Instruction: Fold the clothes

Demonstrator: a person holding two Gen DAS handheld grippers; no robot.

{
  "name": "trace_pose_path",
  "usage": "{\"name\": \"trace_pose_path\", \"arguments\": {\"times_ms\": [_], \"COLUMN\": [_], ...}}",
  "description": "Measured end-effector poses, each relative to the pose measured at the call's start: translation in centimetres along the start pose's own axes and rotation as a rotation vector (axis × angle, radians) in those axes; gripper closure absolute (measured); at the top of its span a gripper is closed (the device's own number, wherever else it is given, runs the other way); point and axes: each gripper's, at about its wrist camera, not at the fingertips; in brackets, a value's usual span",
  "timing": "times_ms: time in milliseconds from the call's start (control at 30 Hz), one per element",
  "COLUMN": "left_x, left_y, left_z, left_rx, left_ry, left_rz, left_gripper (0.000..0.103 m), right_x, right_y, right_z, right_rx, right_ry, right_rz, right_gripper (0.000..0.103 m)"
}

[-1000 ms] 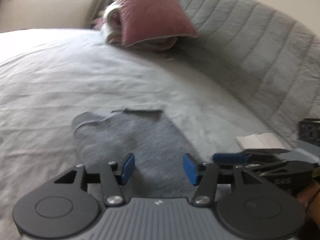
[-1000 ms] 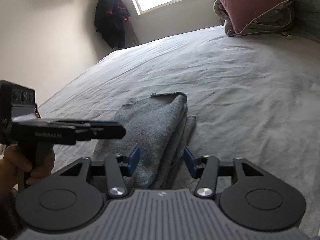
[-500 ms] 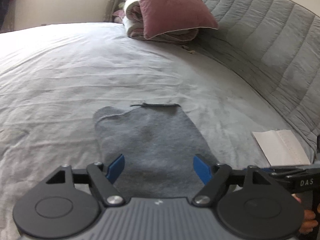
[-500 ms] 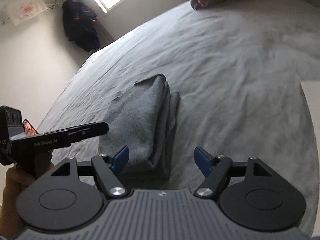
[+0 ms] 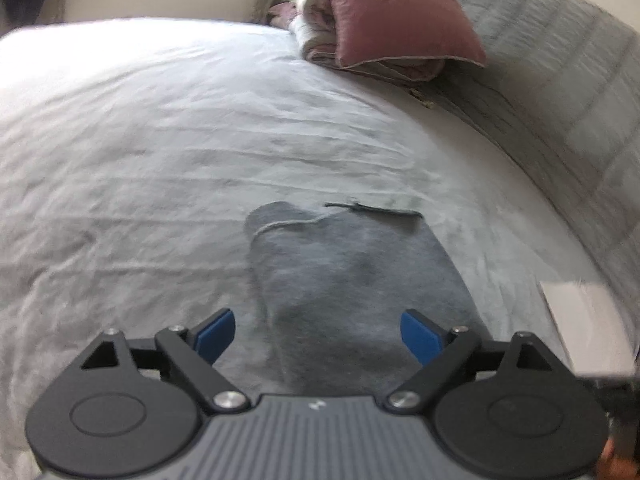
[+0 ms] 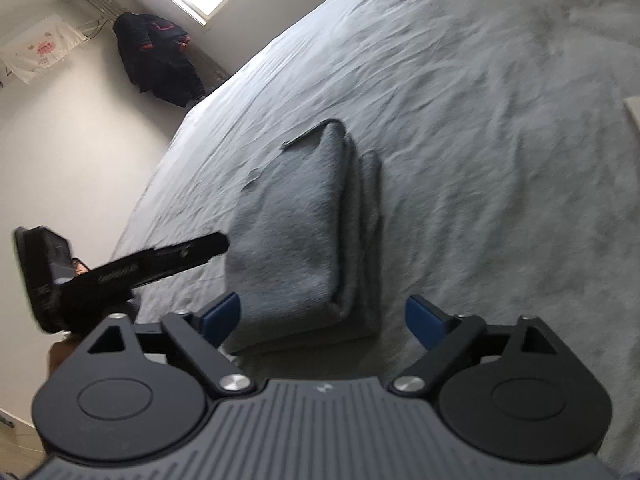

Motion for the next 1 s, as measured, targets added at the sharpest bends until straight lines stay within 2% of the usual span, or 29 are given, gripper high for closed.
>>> {"name": "trace_pose_path", "arguments": {"times_ms": [267, 467, 533, 600, 667, 700, 733, 767, 833, 900, 1000], "left_x": [0.1, 0.0, 0.0, 0.0, -0.1, -0.2, -0.4, -0.5, -0.8, -0.9, -1.3], "left_y": [-6.1, -7.9, -8.5, -8.7, -8.6, -8.5, -8.3, -8.0, -7.4, -6.7, -5.6], "left_z": [1.8, 3.5, 4.0, 4.7, 5.6, 6.0, 6.1, 6.1, 5.3, 4.3, 2.7], "left_rx": [-0.149, -0.265, -0.302, -0.334, -0.345, -0.343, -0.329, -0.317, -0.306, -0.298, -0.282], "left_ry": [0.074, 0.16, 0.188, 0.207, 0.203, 0.199, 0.202, 0.208, 0.237, 0.259, 0.276], "left_rz": [-0.312, -0.404, -0.44, -0.472, -0.487, -0.489, -0.486, -0.486, -0.488, -0.478, -0.471], "left_gripper": [0.012, 0.013, 0.016, 0.026, 0.054, 0.06, 0.072, 0.077, 0.083, 0.085, 0.086], "right_x": [-1.4, -2.3, -2.4, -2.6, -2.5, -2.4, -2.2, -2.0, -1.3, -0.7, 0.2], "right_y": [-1.2, -0.9, -0.7, -0.7, -0.6, -0.4, -0.2, 0.1, 0.6, 0.7, 0.8], "right_z": [1.1, 1.3, 1.4, 1.5, 1.6, 1.6, 1.7, 1.6, 1.3, 0.7, -0.2], "right_rx": [-0.001, -0.002, -0.004, -0.011, -0.017, -0.017, -0.016, -0.001, 0.02, 0.027, 0.022], "right_ry": [-0.043, 0.011, 0.031, 0.05, 0.059, 0.057, 0.055, 0.045, 0.033, 0.03, 0.038], "right_rz": [0.003, 0.059, 0.087, 0.106, 0.115, 0.123, 0.132, 0.15, 0.18, 0.189, 0.187], "right_gripper": [0.006, 0.006, 0.011, 0.021, 0.031, 0.042, 0.053, 0.057, 0.068, 0.074, 0.076]}}
Point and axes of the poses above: each gripper's, at about its wrist camera, not at the fingertips, and z roughly the way its jaws point, y to its right, x to its top, and after that the axes turned 14 degrees about -x, right-handed
